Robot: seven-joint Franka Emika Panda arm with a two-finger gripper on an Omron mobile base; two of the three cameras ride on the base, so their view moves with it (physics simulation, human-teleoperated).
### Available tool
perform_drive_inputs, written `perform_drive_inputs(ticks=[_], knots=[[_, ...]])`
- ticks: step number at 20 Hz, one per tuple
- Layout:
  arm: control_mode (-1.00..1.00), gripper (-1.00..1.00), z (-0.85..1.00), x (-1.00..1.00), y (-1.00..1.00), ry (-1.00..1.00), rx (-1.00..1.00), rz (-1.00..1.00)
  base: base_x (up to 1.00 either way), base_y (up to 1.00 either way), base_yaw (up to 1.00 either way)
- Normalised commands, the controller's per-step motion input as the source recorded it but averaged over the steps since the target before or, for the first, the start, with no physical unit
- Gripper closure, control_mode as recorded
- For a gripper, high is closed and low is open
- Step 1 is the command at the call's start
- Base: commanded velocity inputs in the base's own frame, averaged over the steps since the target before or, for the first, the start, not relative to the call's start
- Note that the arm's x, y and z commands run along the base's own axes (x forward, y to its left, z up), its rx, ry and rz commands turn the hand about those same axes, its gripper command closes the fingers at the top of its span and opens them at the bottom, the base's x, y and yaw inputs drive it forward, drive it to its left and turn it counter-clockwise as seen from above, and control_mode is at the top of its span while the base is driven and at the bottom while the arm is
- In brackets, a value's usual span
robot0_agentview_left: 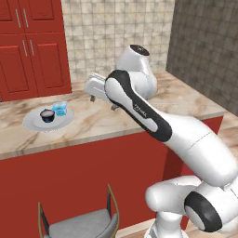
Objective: Place two yogurt containers on each plate.
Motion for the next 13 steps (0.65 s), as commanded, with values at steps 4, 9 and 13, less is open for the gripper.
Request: perform_drive_inputs(ticks=[4, 9, 13], knots=[[-1.0, -1.0, -0.17, -1.0, -1.0, -0.24, 0.17, 0.0, 0.0, 0.0, 0.0], [-1.0, -1.0, -0.07, -1.0, -1.0, -0.49, 0.03, 0.0, 0.0, 0.0, 0.0], [-1.0, -1.0, -0.08, -0.74, -0.65, -0.35, 0.01, -0.11, 0.0, 0.0, 0.0]])
